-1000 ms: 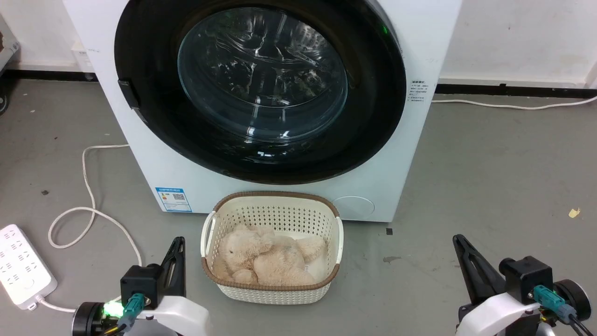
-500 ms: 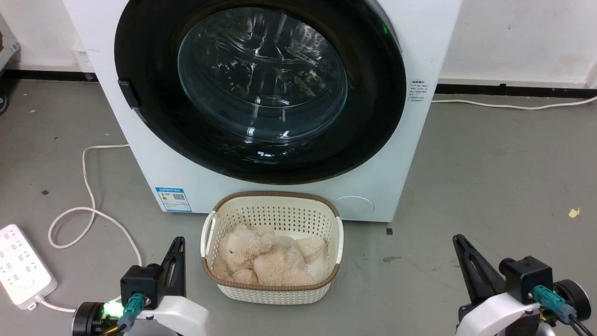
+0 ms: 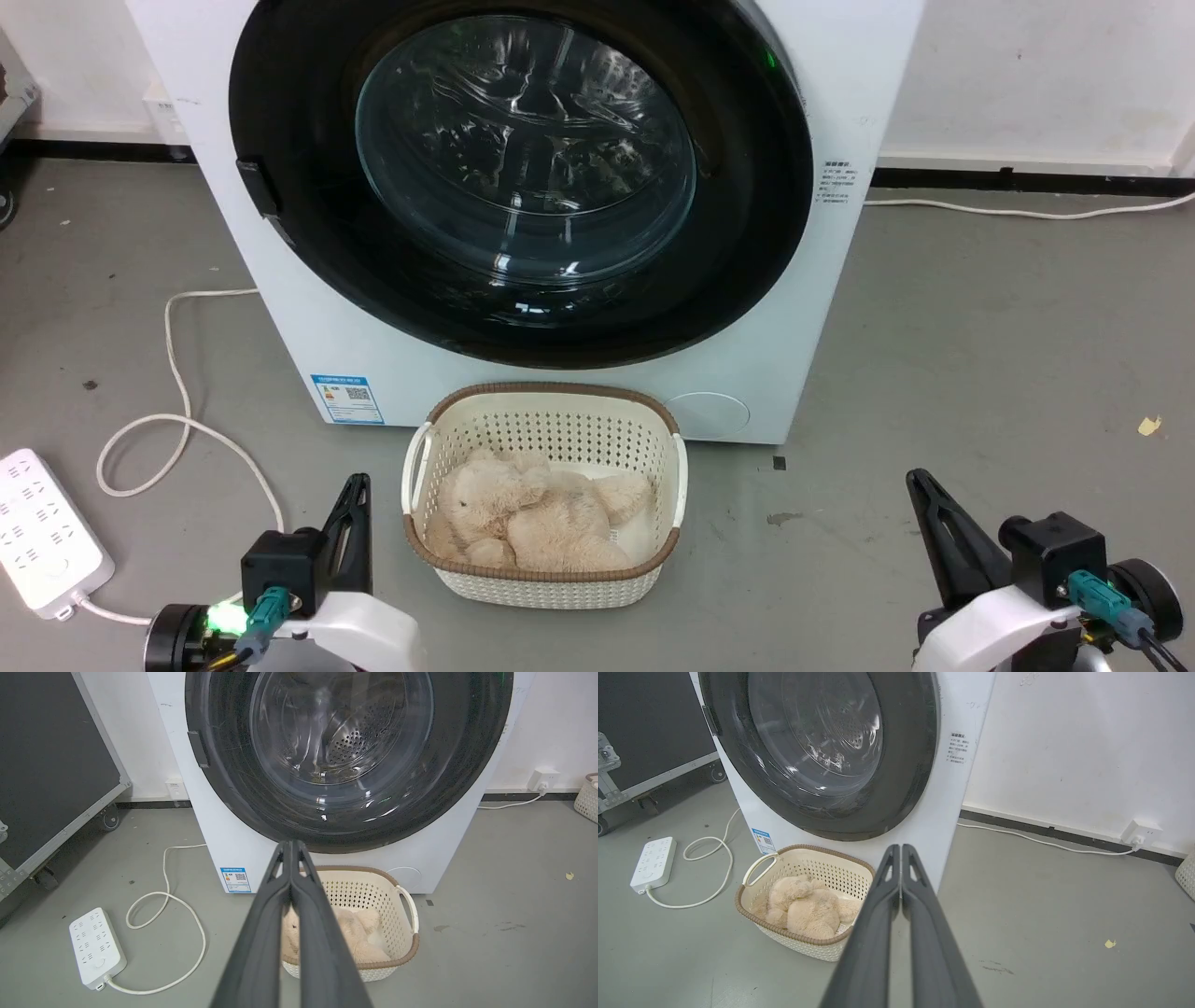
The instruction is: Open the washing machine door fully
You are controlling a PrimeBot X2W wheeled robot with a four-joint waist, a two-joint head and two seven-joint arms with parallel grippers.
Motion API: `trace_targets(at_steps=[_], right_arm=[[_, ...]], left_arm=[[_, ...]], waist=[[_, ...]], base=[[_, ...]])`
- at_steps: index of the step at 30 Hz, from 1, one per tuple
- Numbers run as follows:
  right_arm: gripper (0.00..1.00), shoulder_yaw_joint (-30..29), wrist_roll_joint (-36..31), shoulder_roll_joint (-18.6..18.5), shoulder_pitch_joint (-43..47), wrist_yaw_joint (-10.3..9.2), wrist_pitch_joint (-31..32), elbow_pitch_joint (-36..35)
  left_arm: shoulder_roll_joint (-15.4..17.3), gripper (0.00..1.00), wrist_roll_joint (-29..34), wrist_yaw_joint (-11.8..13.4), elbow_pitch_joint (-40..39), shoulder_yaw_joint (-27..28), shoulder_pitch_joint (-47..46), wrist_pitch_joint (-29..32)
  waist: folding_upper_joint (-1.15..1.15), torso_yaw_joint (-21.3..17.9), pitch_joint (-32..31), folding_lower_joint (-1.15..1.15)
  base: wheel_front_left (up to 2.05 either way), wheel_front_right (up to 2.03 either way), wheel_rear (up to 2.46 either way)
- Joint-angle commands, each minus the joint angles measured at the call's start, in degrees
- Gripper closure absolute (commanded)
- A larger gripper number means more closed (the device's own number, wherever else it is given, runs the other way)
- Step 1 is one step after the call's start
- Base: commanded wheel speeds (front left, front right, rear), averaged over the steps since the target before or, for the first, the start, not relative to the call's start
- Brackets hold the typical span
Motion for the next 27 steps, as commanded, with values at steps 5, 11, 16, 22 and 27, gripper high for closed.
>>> trace_targets(at_steps=[5,11,16,22,27], right_arm=[[0.0,0.0,0.1,0.0,0.0,0.0,0.0,0.0],[0.0,-0.1,0.4,0.0,0.0,0.0,-0.7,0.1],[0.0,-0.1,0.4,0.0,0.0,0.0,-1.3,0.0],[0.0,-0.2,0.3,0.0,-0.4,0.0,-2.0,-0.4],[0.0,-0.2,0.5,-0.3,-1.5,0.0,-2.6,-0.5]], left_arm=[[0.0,0.0,0.0,0.0,0.1,0.0,0.0,0.0],[0.0,0.0,-0.1,0.3,0.1,-0.5,0.1,-0.7],[0.0,0.0,-0.2,0.6,0.0,-0.9,0.1,-1.3],[0.0,0.0,-0.3,1.0,-0.3,-1.4,-0.3,-2.0],[0.0,0.0,-0.3,1.4,-0.7,-1.9,-0.9,-2.6]], waist=[[0.0,0.0,0.0,0.0],[0.0,0.0,0.1,0.0],[0.0,0.0,0.3,0.0],[0.0,0.2,1.3,0.0],[0.0,0.5,2.6,0.0]], base=[[0.0,0.0,0.0],[0.0,0.0,0.0],[0.0,0.0,0.0],[0.0,0.0,0.0],[0.0,0.0,0.0]])
